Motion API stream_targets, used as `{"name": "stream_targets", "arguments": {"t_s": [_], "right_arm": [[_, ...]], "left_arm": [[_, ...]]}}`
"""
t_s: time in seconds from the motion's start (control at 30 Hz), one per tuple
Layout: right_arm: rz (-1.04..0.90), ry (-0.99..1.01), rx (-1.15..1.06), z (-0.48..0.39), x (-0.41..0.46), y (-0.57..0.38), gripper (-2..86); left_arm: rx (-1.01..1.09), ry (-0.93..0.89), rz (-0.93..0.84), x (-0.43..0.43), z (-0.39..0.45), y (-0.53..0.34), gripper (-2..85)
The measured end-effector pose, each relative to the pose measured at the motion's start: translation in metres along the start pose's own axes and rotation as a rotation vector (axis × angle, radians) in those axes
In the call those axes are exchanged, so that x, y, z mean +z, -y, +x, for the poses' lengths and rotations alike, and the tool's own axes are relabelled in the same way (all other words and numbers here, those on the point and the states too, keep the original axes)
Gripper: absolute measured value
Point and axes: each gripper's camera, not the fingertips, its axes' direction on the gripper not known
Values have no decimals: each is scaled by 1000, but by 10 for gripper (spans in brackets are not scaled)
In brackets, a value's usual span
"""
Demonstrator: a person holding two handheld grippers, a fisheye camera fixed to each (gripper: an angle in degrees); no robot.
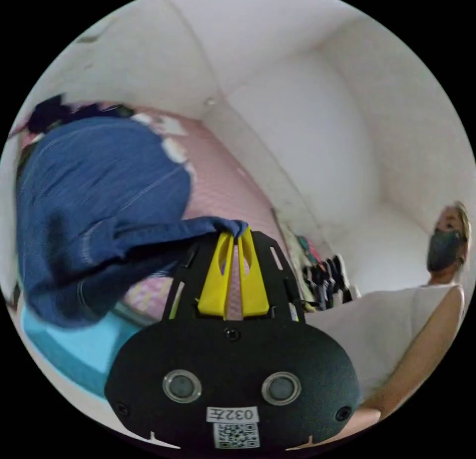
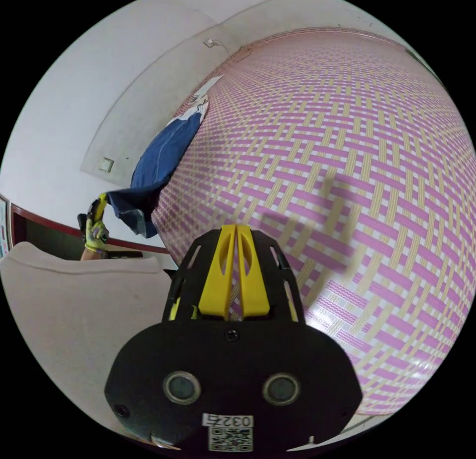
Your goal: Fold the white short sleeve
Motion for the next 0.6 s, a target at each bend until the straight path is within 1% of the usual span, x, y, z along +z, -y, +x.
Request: {"name": "stream_targets", "arguments": {"t_s": [0.07, 0.1, 0.17, 0.2, 0.27, 0.3, 0.37, 0.4, 0.43, 0.47, 0.5, 0.53, 0.57, 0.6], "right_arm": [[45, 32, 10, 17, -6, -16, -10], [57, 41, 14, 22, -7, -20, -10], [114, 67, 41, 44, -16, -38, -10], [129, 71, 49, 50, -19, -43, -10], [190, 82, 91, 75, -31, -66, -10], [206, 84, 105, 82, -35, -72, -10], [262, 93, 166, 112, -50, -99, -10], [275, 92, 183, 119, -54, -106, -10], [301, 86, 218, 134, -62, -121, -10], [327, 81, 255, 149, -70, -138, -10], [338, 79, 273, 157, -74, -146, -10], [357, 75, 312, 172, -81, -163, -10], [366, 71, 353, 187, -86, -179, -10], [367, 69, 375, 194, -88, -188, -10]], "left_arm": [[202, -246, -39, 46, 55, 50, -10], [236, -316, -55, 62, 68, 60, -10], [326, -610, -130, 138, 117, 78, -10], [333, -685, -157, 160, 129, 78, -10], [310, -928, -292, 255, 178, 60, -10], [296, -985, -329, 278, 190, 51, -10], [207, -1273, -516, 363, 234, 1, -10], [186, -1354, -564, 378, 245, -12, -10], [159, -1518, -690, 405, 270, -43, -10], [180, -1613, -817, 419, 294, -69, -10], [209, -1629, -860, 421, 303, -79, -9], [290, -1630, -919, 419, 316, -91, -9], [373, -1601, -951, 414, 320, -95, -9], [404, -1577, -955, 413, 319, -94, -9]]}}
